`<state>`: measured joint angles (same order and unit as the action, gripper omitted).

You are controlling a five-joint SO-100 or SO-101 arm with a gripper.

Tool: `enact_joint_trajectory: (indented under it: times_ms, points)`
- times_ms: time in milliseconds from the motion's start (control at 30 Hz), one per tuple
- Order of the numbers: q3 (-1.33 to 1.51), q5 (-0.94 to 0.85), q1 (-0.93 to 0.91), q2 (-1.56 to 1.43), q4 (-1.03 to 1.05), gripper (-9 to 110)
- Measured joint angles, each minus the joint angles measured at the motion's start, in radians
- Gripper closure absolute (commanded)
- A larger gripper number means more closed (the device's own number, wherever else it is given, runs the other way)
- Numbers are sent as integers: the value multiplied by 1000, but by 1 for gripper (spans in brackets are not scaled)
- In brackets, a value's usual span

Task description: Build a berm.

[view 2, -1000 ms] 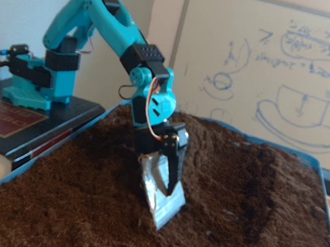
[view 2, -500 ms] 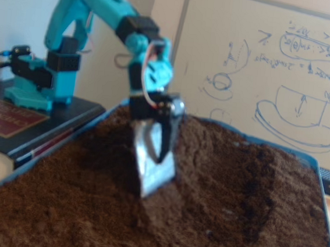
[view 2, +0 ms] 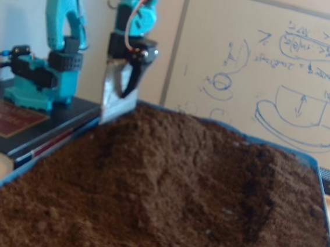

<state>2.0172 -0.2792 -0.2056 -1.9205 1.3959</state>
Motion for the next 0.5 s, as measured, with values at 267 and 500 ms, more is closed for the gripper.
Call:
enact_joint_trajectory:
  times_ms: [267,500]
  points:
    - [580,0,46,-341,-357,101]
    - [893,0,71,-397,-706,101]
